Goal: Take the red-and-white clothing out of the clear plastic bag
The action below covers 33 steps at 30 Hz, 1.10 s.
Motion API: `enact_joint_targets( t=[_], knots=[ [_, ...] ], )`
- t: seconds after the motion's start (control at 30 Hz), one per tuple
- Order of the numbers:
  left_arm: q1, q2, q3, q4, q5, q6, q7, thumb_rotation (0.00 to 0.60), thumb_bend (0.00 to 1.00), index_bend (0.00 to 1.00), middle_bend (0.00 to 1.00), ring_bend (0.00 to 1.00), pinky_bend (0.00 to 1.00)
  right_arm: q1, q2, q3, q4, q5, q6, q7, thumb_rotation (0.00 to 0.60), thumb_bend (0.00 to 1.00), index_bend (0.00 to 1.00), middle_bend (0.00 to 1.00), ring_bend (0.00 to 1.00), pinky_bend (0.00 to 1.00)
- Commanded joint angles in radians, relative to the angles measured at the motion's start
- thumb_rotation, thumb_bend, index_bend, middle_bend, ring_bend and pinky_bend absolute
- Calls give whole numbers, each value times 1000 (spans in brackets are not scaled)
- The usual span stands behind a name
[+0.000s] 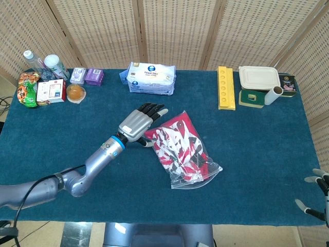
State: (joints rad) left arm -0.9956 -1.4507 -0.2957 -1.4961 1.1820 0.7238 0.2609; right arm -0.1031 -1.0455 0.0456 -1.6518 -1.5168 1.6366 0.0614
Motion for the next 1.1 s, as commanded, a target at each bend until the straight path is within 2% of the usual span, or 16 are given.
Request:
enact_joint_targets(
  t=[0.03, 0.1, 0.27, 0.57, 0.87, 1.1],
  knots=[
    [17, 172, 43, -162, 169, -89, -133, 600, 0, 0, 0, 0, 49, 0, -1, -1, 2, -4, 1, 4, 544, 78, 368, 240, 257, 243],
    [-11, 191, 64, -170, 238, -127, -155, 600, 0, 0, 0, 0, 49, -2, -1, -1, 3, -7, 6, 5, 543, 79, 367, 240, 257, 244],
    [-68, 169, 88, -134, 309, -171, -181, 600, 0, 0, 0, 0, 49, -9, 0, -1, 4, -6, 17, 7, 543, 78, 367, 240, 257, 244],
    [-181, 3, 121, 66, 413, -166, -109, 600, 0, 0, 0, 0, 28, -26, 2, 5, 14, 14, 32, 25, 543, 78, 365, 240, 256, 243],
    [-259, -134, 120, 226, 401, -188, -63, 600, 0, 0, 0, 0, 16, -35, 1, 10, 29, 32, 34, 49, 538, 78, 365, 240, 256, 243],
    [-333, -242, 121, 353, 341, -282, -47, 600, 0, 0, 0, 0, 16, -39, -1, 14, 45, 45, 29, 72, 544, 78, 364, 239, 256, 243]
  ],
)
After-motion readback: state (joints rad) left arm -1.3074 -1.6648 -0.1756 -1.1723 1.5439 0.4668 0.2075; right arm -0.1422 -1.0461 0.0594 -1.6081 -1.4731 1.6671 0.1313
